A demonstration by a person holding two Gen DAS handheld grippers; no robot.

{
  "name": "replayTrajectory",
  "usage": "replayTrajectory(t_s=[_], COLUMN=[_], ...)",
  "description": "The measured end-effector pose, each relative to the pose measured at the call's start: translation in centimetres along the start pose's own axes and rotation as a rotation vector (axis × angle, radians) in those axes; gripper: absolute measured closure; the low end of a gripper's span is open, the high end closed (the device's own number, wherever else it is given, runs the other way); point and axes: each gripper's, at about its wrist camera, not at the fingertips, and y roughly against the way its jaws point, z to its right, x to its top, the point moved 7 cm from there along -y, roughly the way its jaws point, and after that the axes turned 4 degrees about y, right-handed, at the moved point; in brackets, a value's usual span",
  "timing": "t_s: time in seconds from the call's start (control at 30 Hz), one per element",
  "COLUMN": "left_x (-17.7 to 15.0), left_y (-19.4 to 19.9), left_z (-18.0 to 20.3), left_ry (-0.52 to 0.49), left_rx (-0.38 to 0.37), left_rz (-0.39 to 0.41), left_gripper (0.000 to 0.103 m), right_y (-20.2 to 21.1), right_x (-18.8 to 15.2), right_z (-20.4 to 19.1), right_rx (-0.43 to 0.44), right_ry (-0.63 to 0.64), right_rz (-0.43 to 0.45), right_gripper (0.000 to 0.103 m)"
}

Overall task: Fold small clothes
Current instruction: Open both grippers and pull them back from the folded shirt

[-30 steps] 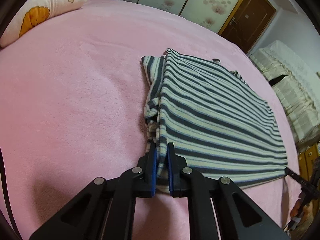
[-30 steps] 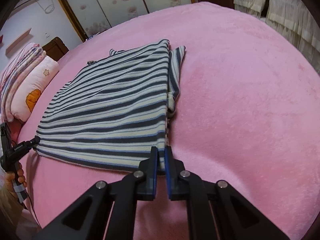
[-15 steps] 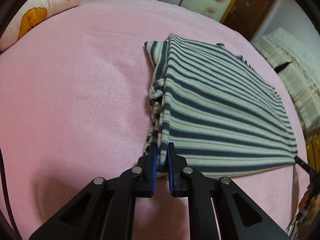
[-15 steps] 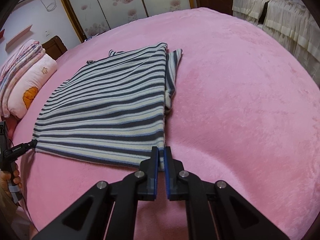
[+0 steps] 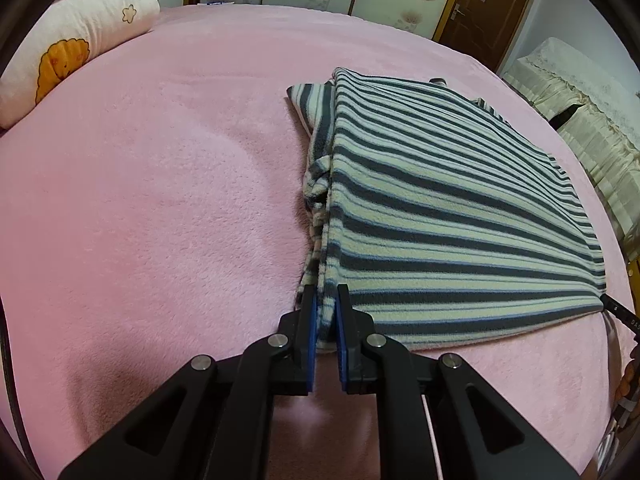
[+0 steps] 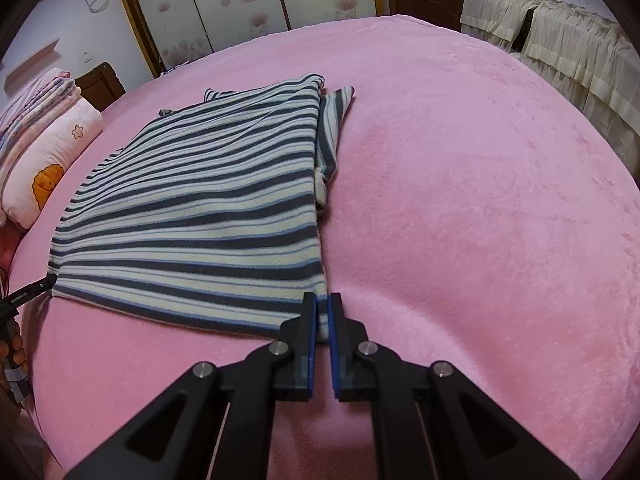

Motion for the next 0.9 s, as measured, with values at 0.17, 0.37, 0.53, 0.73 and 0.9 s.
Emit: replayTrajectory(t_s=[0.17, 0.37, 0.53, 0.73, 0.9], left_x=[-0.4, -0.6, -0.8, -1.5, -2.1], left_y=[1.3, 4.4, 7.8, 12.0, 14.3], left_z=[0.3, 1.0, 2.6, 5.2, 6.6], left_ry=[0.011, 0.059, 0.062, 0.056, 0.054], left_rx=[0.042, 0.026, 0.005, -0.020, -0.027], left_rz=[0.003, 0.018, 0.054, 0.101, 0.140], left_gripper=[0.052, 0.032, 0.022, 0.016, 0.010], right_y=[1.2, 5.1, 8.4, 11.1, 12.6], right_x=[0.2, 0.7, 0.9, 0.2, -0.6], right_z=[-0.7, -1.9, -3.2, -5.5, -8.1], right_rx=[-0.039, -0.068, -0.063, -0.047, -0.011], right_ry=[0.024, 0.051, 0.050, 0.051, 0.078], right_rz=[0.004, 0.069, 0.132, 0.162, 0.180], right_gripper=[0.089, 0.086, 0.073, 0.060, 0.058])
